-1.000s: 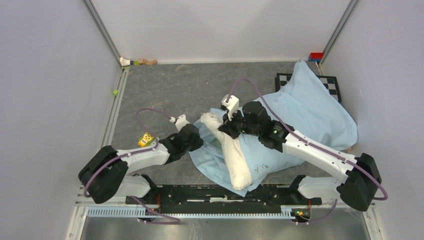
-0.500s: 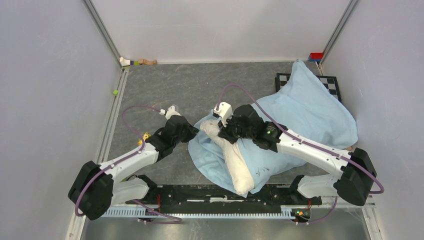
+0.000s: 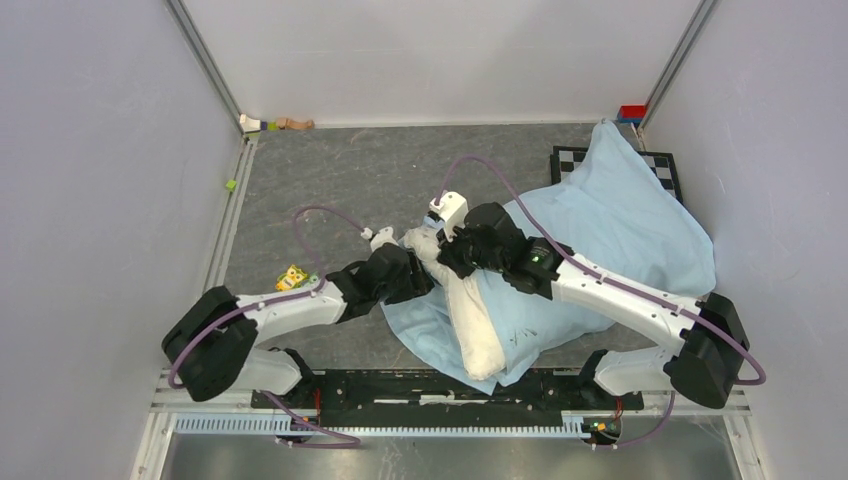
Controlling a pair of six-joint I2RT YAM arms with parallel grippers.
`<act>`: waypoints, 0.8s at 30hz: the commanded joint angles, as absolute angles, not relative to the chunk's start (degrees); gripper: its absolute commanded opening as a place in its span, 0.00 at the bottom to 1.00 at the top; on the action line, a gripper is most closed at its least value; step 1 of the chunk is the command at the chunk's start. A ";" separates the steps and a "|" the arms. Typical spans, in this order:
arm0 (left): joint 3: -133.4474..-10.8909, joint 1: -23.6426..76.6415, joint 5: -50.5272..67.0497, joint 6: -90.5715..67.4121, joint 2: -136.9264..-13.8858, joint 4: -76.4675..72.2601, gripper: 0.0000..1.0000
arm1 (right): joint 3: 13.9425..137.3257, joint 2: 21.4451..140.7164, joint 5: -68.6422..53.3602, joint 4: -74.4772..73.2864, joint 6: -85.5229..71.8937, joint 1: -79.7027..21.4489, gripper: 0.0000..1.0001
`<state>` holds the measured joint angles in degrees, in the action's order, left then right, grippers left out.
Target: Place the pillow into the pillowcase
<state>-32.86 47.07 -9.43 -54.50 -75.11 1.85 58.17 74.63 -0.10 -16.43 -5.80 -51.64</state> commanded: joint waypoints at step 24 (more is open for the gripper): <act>-39.98 44.32 -15.69 -57.53 -81.71 5.89 0.02 | 61.20 70.61 1.59 -16.50 -3.60 -51.34 0.00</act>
<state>-42.85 46.39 -13.13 -56.31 -89.60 4.47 59.05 74.48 1.50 -17.80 -6.00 -51.13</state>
